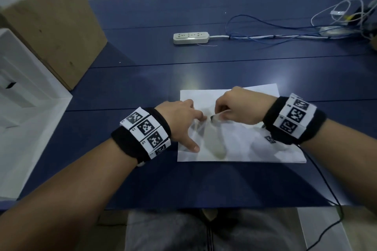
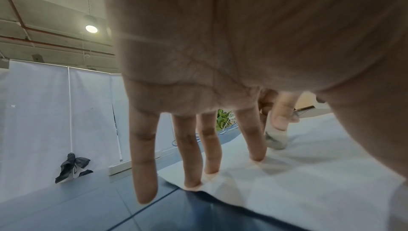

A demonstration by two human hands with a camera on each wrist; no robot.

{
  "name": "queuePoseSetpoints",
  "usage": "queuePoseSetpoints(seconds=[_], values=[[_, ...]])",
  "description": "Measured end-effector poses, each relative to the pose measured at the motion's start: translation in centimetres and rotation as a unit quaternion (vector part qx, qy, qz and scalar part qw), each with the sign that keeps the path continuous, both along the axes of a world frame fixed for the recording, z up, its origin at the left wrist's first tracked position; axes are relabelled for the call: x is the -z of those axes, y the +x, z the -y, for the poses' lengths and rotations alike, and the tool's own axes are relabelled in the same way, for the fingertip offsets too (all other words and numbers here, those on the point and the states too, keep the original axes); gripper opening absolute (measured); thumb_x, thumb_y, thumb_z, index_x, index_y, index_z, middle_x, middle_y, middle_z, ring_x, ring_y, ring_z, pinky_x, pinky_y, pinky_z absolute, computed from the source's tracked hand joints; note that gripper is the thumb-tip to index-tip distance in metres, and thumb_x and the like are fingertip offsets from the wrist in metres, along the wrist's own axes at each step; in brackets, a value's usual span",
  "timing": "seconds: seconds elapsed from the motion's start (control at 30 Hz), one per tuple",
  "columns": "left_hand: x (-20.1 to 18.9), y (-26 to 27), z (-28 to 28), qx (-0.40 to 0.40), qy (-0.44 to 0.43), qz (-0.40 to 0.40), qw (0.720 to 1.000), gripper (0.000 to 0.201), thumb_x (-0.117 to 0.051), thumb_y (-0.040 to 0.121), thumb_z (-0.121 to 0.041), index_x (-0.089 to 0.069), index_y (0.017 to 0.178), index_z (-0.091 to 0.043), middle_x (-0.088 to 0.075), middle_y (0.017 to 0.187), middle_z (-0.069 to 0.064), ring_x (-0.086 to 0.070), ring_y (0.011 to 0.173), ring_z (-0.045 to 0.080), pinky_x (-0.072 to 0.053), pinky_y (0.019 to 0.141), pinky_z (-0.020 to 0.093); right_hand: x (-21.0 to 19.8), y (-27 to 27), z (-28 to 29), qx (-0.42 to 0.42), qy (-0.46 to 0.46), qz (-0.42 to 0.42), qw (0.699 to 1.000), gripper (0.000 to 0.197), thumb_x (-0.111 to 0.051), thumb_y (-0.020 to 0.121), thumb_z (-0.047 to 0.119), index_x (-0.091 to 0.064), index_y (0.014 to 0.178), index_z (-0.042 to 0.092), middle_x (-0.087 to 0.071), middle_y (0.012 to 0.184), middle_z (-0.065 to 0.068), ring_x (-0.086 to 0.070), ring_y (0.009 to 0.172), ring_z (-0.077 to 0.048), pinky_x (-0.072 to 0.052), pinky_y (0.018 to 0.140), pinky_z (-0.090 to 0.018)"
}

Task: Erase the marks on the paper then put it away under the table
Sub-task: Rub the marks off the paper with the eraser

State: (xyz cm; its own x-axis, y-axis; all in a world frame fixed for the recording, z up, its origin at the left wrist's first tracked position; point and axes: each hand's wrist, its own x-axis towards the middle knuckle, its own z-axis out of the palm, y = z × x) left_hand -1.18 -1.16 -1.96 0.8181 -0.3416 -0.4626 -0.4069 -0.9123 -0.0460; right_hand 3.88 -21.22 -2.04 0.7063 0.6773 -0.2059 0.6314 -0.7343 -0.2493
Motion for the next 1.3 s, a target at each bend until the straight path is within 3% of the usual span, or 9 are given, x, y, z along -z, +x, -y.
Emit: queuePoseSetpoints(seconds=[0.07, 0.2, 0.4, 0.6, 0.8, 0.97, 1.03, 1.17, 1.3], values=[[0.0, 0.1, 0.0, -0.002, 0.004, 0.003, 1.000, 0.094, -0.067, 0.062, -0.079, -0.037, 0.143, -0.042, -0.043, 0.127, -0.005, -0.052, 0.114, 0.018, -0.050, 0.090, 0.044, 0.0, -0.8, 0.2, -0.034, -0.002, -0.013, 0.999, 0.018, -0.064, 0.092, 0.036, -0.074, 0.100, 0.023, -0.074, 0.091, 0.007, -0.065, 0.084, -0.014, -0.052, 0.079, -0.030], [0.1, 0.0, 0.0, 0.001, 0.001, 0.004, 1.000, 0.092, -0.068, 0.061, -0.079, -0.039, 0.140, -0.042, -0.043, 0.129, -0.006, -0.052, 0.114, 0.018, -0.050, 0.090, 0.044, -0.2, -3.9, 0.5, -0.091, -0.026, -0.152, 0.984, 0.019, -0.068, 0.087, 0.045, -0.074, 0.099, 0.030, -0.073, 0.086, 0.012, -0.063, 0.076, -0.003, -0.053, 0.075, -0.022], [0.0, 0.0, 0.1, 0.000, 0.005, -0.001, 1.000, 0.094, -0.068, 0.063, -0.078, -0.036, 0.143, -0.041, -0.043, 0.127, -0.005, -0.052, 0.113, 0.018, -0.049, 0.091, 0.045, 0.1, 0.0, 0.2, 0.000, 0.007, 0.007, 1.000, 0.018, -0.064, 0.091, 0.035, -0.073, 0.099, 0.022, -0.073, 0.093, 0.005, -0.066, 0.089, -0.018, -0.053, 0.081, -0.034], [0.0, 0.1, 0.1, 0.000, 0.002, -0.002, 1.000, 0.094, -0.070, 0.060, -0.078, -0.038, 0.140, -0.041, -0.043, 0.128, -0.005, -0.053, 0.113, 0.018, -0.050, 0.089, 0.044, 0.0, -3.7, 0.4, -0.103, -0.027, -0.131, 0.986, 0.016, -0.068, 0.089, 0.038, -0.073, 0.102, 0.030, -0.073, 0.087, 0.013, -0.061, 0.075, -0.001, -0.049, 0.073, -0.017], [0.0, 0.1, 0.2, -0.002, 0.003, 0.000, 1.000, 0.093, -0.070, 0.061, -0.077, -0.037, 0.142, -0.042, -0.044, 0.125, -0.006, -0.053, 0.110, 0.018, -0.049, 0.090, 0.045, 0.2, 0.0, 0.5, -0.003, 0.007, 0.005, 1.000, 0.018, -0.064, 0.091, 0.035, -0.074, 0.098, 0.022, -0.074, 0.090, 0.007, -0.066, 0.085, -0.016, -0.052, 0.078, -0.030], [0.1, 0.3, 0.2, -0.007, 0.003, 0.000, 1.000, 0.094, -0.072, 0.058, -0.078, -0.039, 0.139, -0.041, -0.044, 0.125, -0.006, -0.054, 0.110, 0.018, -0.049, 0.090, 0.046, 0.0, -3.7, 0.7, -0.090, -0.031, -0.141, 0.985, 0.015, -0.068, 0.090, 0.039, -0.074, 0.101, 0.032, -0.072, 0.085, 0.015, -0.062, 0.076, 0.000, -0.048, 0.071, -0.014], [0.1, 0.2, 0.2, -0.009, 0.000, 0.000, 1.000, 0.094, -0.072, 0.058, -0.077, -0.040, 0.139, -0.042, -0.044, 0.125, -0.006, -0.054, 0.110, 0.018, -0.049, 0.090, 0.045, 0.1, -3.2, 0.5, -0.090, -0.024, -0.112, 0.989, 0.014, -0.067, 0.091, 0.034, -0.074, 0.102, 0.030, -0.071, 0.085, 0.015, -0.060, 0.074, -0.001, -0.046, 0.071, -0.014], [0.0, 0.1, 0.3, -0.011, -0.006, -0.002, 1.000, 0.093, -0.073, 0.060, -0.075, -0.039, 0.140, -0.043, -0.044, 0.124, -0.006, -0.053, 0.109, 0.018, -0.049, 0.090, 0.044, 0.1, 0.0, 0.6, 0.004, 0.014, 0.001, 1.000, 0.016, -0.063, 0.091, 0.032, -0.074, 0.097, 0.023, -0.074, 0.089, 0.006, -0.066, 0.085, -0.017, -0.055, 0.081, -0.036], [0.0, 0.2, 0.2, -0.011, -0.004, -0.001, 1.000, 0.094, -0.072, 0.059, -0.076, -0.039, 0.140, -0.042, -0.044, 0.125, -0.005, -0.053, 0.110, 0.018, -0.049, 0.090, 0.045, 0.0, -2.4, 0.7, -0.065, -0.004, -0.083, 0.994, 0.016, -0.067, 0.088, 0.038, -0.075, 0.098, 0.028, -0.074, 0.087, 0.012, -0.065, 0.079, -0.005, -0.053, 0.076, -0.023]])
